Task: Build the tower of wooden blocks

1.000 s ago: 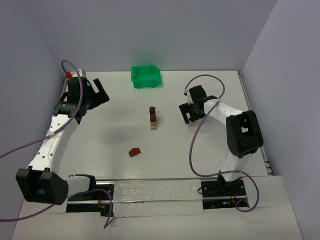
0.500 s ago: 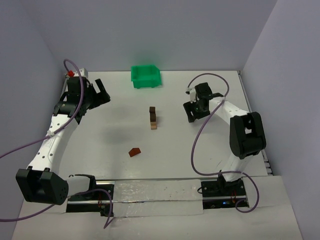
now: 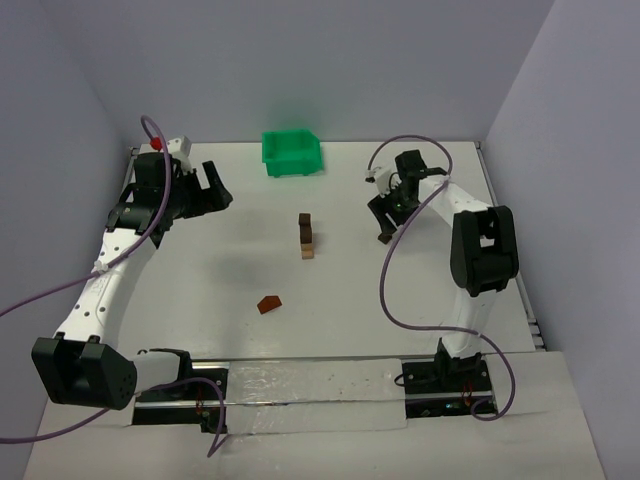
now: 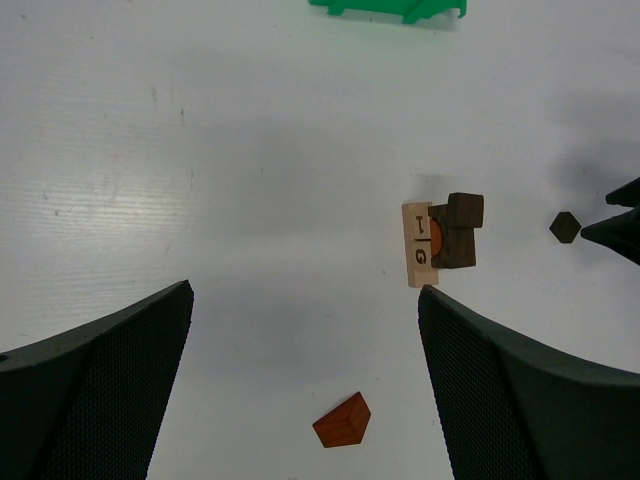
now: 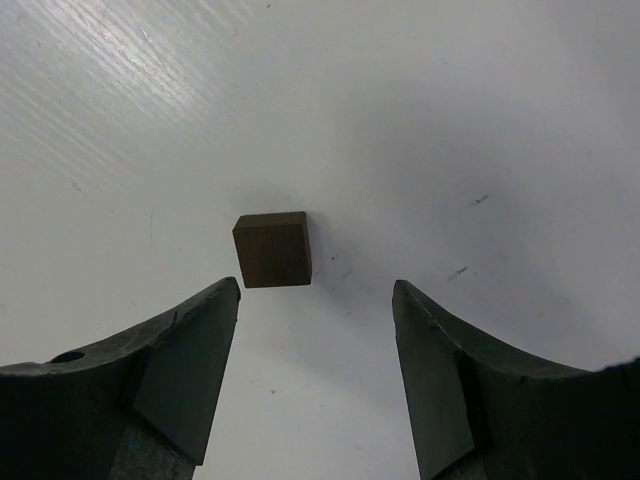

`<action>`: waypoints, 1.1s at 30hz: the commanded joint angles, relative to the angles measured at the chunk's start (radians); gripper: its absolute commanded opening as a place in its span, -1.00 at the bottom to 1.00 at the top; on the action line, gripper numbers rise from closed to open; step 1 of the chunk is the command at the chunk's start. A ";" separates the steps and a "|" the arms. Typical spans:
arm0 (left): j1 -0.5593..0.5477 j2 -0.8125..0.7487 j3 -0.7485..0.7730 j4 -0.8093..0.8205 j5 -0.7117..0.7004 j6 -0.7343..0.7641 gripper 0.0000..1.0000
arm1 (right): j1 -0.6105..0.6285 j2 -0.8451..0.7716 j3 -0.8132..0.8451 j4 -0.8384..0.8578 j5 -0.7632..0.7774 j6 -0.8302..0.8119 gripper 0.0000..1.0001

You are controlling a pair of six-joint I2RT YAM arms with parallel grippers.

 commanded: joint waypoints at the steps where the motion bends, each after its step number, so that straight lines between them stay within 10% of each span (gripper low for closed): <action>1: 0.005 -0.005 0.022 0.048 0.045 0.029 0.98 | 0.001 0.025 0.051 -0.063 -0.045 -0.059 0.39; 33: 0.005 -0.002 0.005 0.068 0.028 0.026 0.97 | 0.035 0.056 -0.010 -0.027 -0.025 -0.069 -0.09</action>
